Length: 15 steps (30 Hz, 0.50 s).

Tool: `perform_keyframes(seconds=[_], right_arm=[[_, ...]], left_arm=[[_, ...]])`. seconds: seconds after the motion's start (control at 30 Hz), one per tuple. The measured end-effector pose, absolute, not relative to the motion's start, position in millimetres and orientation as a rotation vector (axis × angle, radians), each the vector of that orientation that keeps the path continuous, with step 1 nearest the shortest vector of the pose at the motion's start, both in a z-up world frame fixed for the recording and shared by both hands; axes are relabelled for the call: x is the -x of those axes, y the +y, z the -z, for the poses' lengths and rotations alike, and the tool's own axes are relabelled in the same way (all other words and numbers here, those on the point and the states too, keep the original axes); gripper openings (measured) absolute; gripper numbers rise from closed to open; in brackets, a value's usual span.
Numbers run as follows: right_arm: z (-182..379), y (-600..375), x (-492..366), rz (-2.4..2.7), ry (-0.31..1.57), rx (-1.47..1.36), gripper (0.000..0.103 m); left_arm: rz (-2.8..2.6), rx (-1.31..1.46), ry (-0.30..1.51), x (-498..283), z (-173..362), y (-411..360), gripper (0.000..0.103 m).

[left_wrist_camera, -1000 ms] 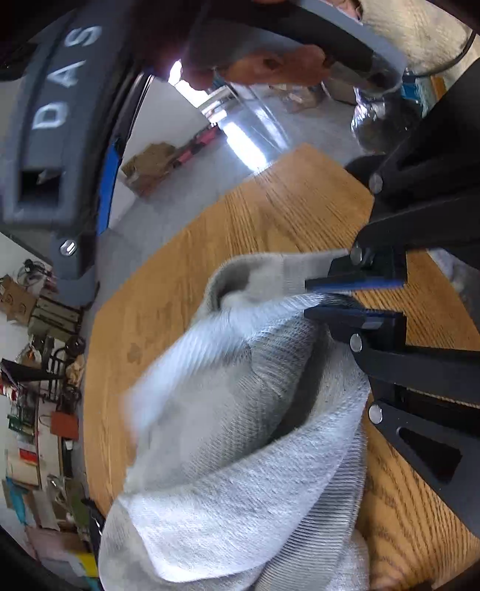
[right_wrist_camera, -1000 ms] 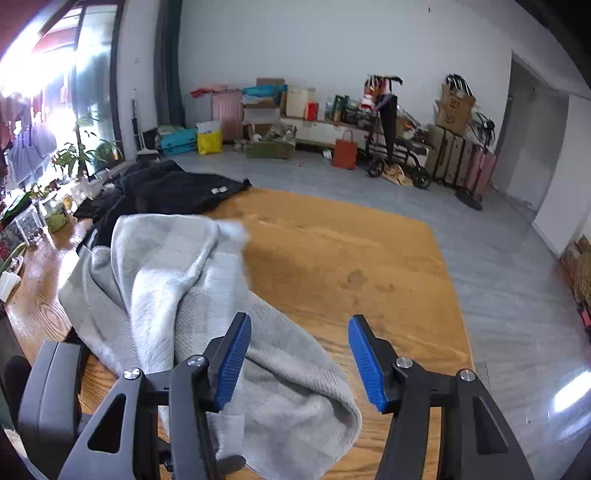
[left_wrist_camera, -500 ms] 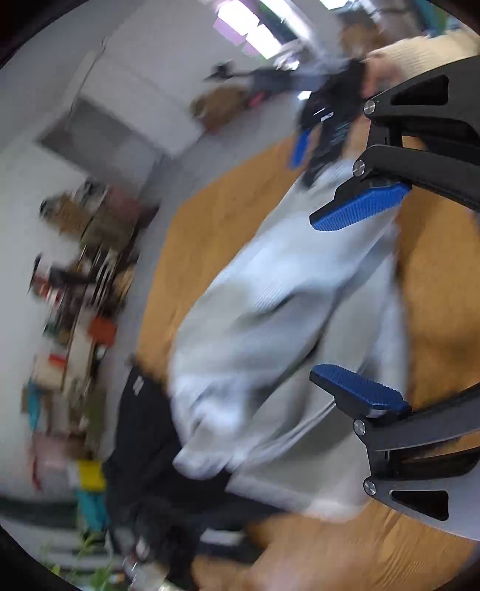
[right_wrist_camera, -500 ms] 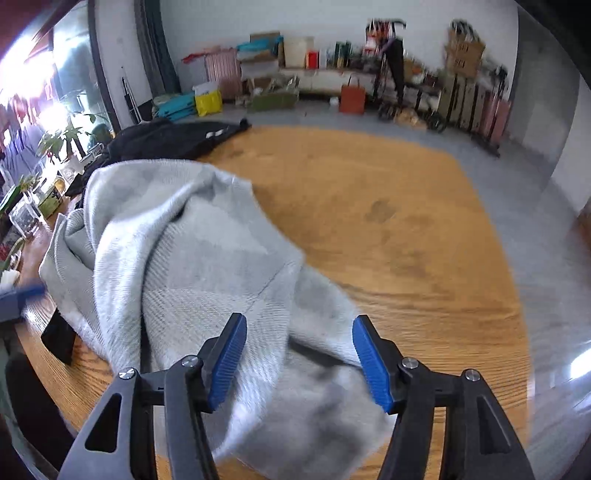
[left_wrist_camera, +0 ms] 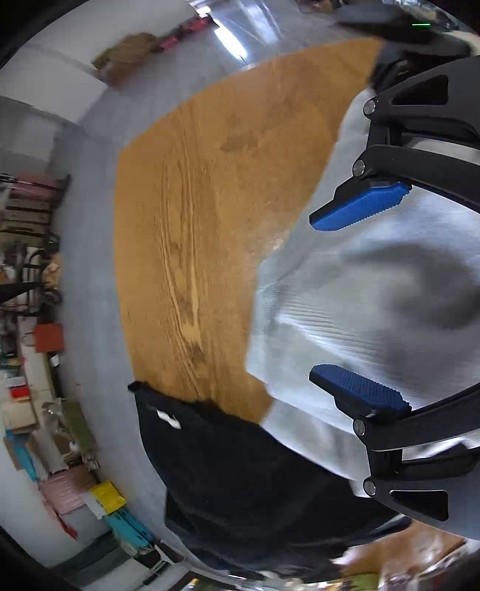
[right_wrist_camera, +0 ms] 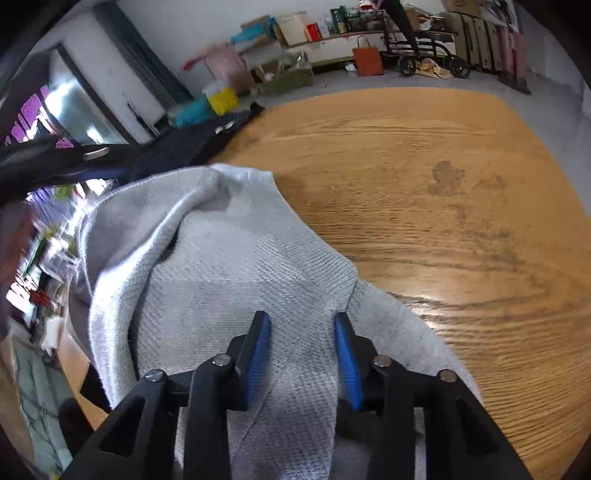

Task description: Fold clothes

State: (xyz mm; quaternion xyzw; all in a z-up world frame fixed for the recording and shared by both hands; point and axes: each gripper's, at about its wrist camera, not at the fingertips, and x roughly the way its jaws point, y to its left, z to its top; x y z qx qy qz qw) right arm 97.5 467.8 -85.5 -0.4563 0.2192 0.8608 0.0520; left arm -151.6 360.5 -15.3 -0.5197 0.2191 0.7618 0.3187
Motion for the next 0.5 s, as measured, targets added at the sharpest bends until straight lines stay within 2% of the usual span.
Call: perform_keyframes(seconds=[0.07, 0.17, 0.23, 0.3, 0.43, 0.5], right_arm=[[87, 463, -105, -2.652, 0.628, 1.372, 0.023], [88, 459, -112, -2.695, 0.592, 1.387, 0.024], [88, 460, -115, -2.714, 0.565, 1.409, 0.028], [88, 464, -112, -2.715, 0.545, 1.414, 0.041], [89, 476, -97, -2.712, 0.625, 1.416, 0.044], [92, 478, -86, -2.698, 0.642, 1.421, 0.050]], left_arm=[[-1.921, 1.390, 0.697, 163, 30, 381, 0.076], [-1.816, 1.417, 0.873, 174, 52, 401, 0.076], [-1.761, 1.421, 0.901, 181, 63, 406, 0.076], [-1.704, 1.420, 0.858, 184, 66, 409, 0.076], [-1.676, 1.376, 0.883, 190, 72, 413, 0.076], [-1.661, 1.360, 0.908, 191, 77, 414, 0.076]])
